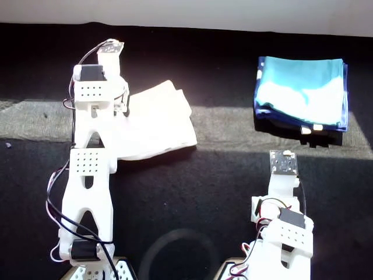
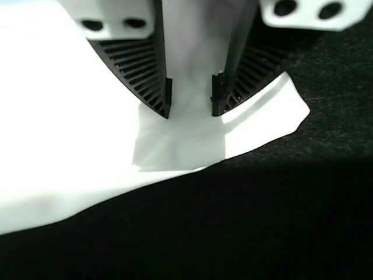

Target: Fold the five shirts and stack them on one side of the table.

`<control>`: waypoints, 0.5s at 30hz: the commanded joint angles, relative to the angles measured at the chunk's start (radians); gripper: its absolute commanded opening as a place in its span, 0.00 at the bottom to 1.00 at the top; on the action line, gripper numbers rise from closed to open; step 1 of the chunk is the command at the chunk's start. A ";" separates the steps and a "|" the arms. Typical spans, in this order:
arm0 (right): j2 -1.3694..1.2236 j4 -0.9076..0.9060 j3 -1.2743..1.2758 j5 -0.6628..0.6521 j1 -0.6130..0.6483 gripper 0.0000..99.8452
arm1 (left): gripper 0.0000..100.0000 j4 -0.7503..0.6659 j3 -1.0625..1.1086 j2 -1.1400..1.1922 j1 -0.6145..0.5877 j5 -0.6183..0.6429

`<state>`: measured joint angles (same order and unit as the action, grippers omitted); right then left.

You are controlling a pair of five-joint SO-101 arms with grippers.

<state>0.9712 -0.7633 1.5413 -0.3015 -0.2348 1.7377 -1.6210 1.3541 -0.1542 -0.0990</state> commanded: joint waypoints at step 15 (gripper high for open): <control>-0.186 -0.355 -0.725 0.040 0.101 0.11 | 0.13 0.032 0.232 -0.559 0.042 0.009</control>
<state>0.8777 -1.0472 1.0119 -0.2969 -0.2010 1.7637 -1.5259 0.9628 -0.1005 -0.0990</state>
